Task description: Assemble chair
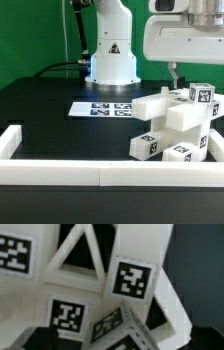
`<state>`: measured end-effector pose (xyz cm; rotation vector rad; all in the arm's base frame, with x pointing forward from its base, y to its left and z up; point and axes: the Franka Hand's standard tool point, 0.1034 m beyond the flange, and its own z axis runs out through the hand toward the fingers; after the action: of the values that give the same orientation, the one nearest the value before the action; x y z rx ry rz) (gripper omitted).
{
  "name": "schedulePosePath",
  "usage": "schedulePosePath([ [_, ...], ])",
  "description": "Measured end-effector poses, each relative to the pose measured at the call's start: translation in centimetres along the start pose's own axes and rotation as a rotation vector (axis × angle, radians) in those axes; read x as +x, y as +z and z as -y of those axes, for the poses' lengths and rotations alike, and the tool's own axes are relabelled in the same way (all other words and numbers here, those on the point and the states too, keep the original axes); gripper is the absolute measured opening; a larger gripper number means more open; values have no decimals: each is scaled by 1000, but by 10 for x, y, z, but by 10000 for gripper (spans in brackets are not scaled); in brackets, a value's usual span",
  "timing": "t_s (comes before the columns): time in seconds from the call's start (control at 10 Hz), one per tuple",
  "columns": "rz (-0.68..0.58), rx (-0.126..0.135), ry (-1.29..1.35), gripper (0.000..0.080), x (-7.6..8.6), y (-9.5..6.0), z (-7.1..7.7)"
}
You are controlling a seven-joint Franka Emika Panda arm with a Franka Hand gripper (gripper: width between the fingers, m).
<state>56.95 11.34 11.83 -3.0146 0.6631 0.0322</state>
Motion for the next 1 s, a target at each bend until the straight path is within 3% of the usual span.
schedulePosePath([
  [0.2, -8, -21, -179, 648, 1, 0, -2],
  [0.5, -7, -22, -300, 619, 1, 1, -1],
  [0.6, -7, -22, -299, 484, 1, 1, -2],
  [0.7, -7, -23, -299, 484, 1, 1, -2],
  [0.8, -7, -22, -289, 349, 1, 1, -2],
  [0.9, -7, -22, -274, 349, 1, 1, -2],
  [1.0, -8, -22, -273, 284, 1, 1, -2],
])
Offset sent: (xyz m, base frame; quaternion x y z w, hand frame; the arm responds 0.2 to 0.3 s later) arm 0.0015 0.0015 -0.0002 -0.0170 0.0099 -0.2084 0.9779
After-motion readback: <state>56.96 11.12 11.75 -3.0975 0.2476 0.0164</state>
